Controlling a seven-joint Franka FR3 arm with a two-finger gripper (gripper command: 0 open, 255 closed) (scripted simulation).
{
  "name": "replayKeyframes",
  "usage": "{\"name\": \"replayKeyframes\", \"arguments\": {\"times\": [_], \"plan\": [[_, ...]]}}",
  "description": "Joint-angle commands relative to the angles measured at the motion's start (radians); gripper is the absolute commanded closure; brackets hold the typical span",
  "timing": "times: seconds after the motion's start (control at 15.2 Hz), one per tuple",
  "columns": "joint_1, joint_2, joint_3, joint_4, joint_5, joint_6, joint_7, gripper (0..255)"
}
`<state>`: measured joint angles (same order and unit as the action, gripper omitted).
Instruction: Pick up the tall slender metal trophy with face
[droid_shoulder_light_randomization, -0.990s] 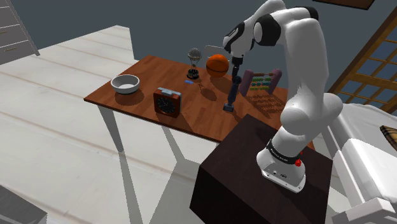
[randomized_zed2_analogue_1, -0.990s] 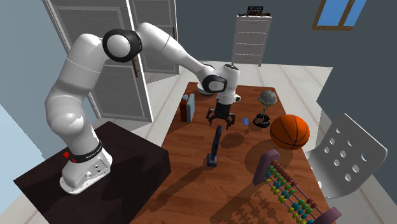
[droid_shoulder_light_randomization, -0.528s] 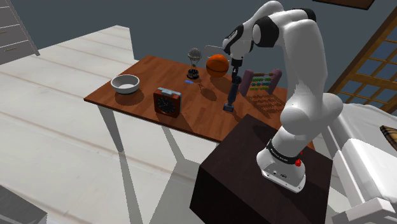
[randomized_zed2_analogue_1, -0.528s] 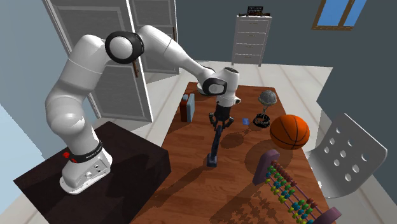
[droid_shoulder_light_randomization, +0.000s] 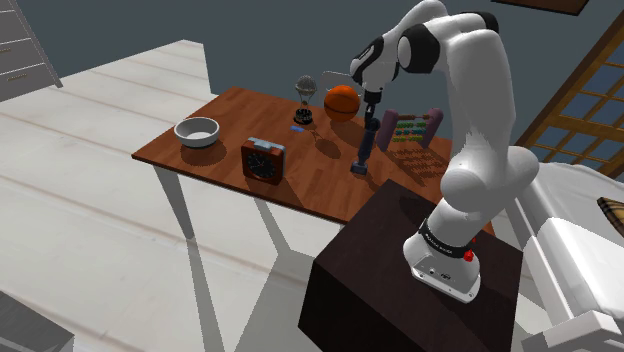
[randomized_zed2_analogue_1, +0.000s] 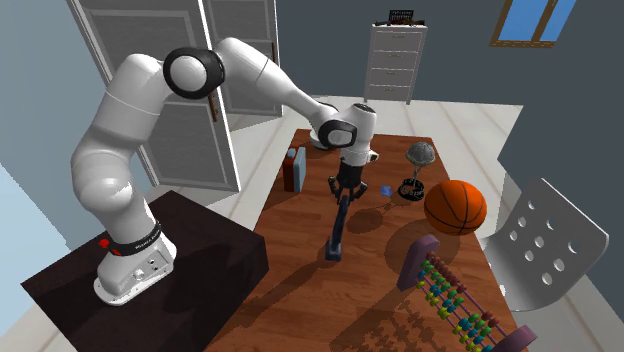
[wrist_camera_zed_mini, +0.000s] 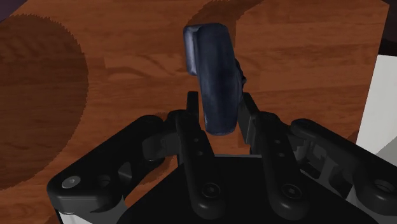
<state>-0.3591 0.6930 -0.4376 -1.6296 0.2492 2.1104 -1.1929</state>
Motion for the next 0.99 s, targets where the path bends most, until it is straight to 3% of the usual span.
{"name": "replayKeyframes", "arguments": {"times": [0.0, 0.92], "plan": [[0.003, -0.014, -0.004, 0.000, -0.005, -0.013, 0.001, 255], [0.019, -0.103, -0.032, 0.031, -0.043, -0.128, 0.017, 255]]}}
